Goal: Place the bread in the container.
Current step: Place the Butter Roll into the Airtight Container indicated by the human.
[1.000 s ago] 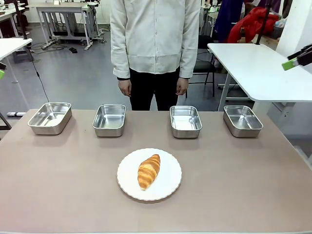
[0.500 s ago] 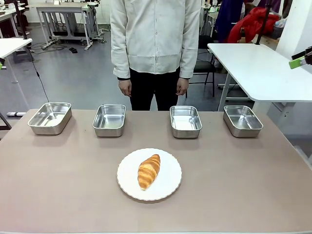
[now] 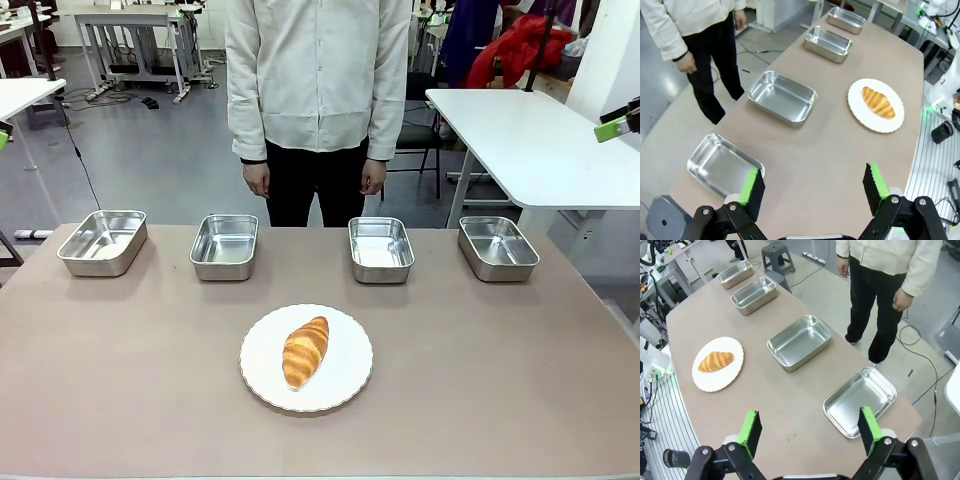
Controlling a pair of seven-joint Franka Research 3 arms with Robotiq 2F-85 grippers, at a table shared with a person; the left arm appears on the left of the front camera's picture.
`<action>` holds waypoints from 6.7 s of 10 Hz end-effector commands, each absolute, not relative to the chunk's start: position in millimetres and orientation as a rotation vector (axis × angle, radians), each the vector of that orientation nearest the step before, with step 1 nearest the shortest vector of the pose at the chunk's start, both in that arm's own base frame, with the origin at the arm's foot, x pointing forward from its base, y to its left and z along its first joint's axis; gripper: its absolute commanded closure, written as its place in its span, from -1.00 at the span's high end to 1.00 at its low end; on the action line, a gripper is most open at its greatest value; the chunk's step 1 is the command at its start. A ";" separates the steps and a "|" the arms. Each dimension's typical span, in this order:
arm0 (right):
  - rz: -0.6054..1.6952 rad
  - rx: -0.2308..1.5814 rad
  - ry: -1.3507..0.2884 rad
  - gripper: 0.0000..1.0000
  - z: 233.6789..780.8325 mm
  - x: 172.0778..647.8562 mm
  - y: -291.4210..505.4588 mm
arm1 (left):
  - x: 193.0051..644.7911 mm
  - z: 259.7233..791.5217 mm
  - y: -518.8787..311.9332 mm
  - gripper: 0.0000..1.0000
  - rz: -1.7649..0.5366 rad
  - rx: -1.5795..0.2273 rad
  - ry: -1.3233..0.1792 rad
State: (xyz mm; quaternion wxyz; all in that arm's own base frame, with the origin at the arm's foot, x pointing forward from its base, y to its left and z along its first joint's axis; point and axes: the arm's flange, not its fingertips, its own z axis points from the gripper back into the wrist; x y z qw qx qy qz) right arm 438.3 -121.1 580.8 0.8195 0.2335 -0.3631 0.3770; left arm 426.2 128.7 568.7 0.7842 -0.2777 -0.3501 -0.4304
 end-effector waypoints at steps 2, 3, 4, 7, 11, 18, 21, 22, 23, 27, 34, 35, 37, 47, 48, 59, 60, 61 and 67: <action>0.810 0.508 -0.792 1.00 580.3 438.9 -119.6 | 423.5 571.0 127.6 1.00 -0.943 -0.609 -0.773; 0.810 0.508 -0.792 1.00 580.3 438.9 -119.6 | 423.5 571.0 127.6 1.00 -0.943 -0.609 -0.773; 0.810 0.508 -0.792 1.00 580.3 438.9 -119.6 | 423.5 571.0 127.6 1.00 -0.943 -0.609 -0.773; 0.810 0.508 -0.792 1.00 580.3 438.9 -119.6 | 423.5 571.0 127.6 1.00 -0.943 -0.609 -0.773; 0.810 0.508 -0.792 1.00 580.3 438.9 -119.6 | 423.5 571.0 127.6 1.00 -0.943 -0.609 -0.773; 0.810 0.508 -0.792 1.00 580.3 438.9 -119.6 | 423.5 571.0 127.6 1.00 -0.943 -0.609 -0.773; 0.810 0.508 -0.792 1.00 580.3 438.9 -119.6 | 423.5 571.0 127.6 1.00 -0.943 -0.609 -0.773; 0.810 0.508 -0.792 1.00 580.3 438.9 -119.6 | 423.5 571.0 127.6 1.00 -0.943 -0.609 -0.773; 0.810 0.508 -0.792 1.00 580.3 438.9 -119.6 | 423.5 571.0 127.6 1.00 -0.943 -0.609 -0.773; 0.810 0.508 -0.792 1.00 580.3 438.9 -119.6 | 423.5 571.0 127.6 1.00 -0.943 -0.609 -0.773; 0.810 0.508 -0.792 1.00 580.3 438.9 -119.6 | 423.5 571.0 127.6 1.00 -0.943 -0.609 -0.773; 0.810 0.508 -0.792 1.00 580.3 438.9 -119.6 | 423.5 571.0 127.6 1.00 -0.943 -0.609 -0.773; 0.810 0.508 -0.792 1.00 580.3 438.9 -119.6 | 423.5 571.0 127.6 1.00 -0.943 -0.609 -0.773; 0.810 0.508 -0.792 1.00 580.3 438.9 -119.6 | 423.5 571.0 127.6 1.00 -0.943 -0.609 -0.773; 0.810 0.508 -0.792 1.00 580.3 438.9 -119.6 | 423.5 571.0 127.6 1.00 -0.943 -0.609 -0.773; 0.810 0.508 -0.792 1.00 580.3 438.9 -119.6 | 423.5 571.0 127.6 1.00 -0.943 -0.609 -0.773; 0.810 0.508 -0.792 1.00 580.3 438.9 -119.6 | 423.5 571.0 127.6 1.00 -0.943 -0.609 -0.773; 0.810 0.508 -0.792 1.00 580.3 438.9 -119.6 | 423.5 571.0 127.6 1.00 -0.943 -0.609 -0.773; 0.810 0.508 -0.792 1.00 580.3 438.9 -119.6 | 423.5 571.0 127.6 1.00 -0.943 -0.609 -0.773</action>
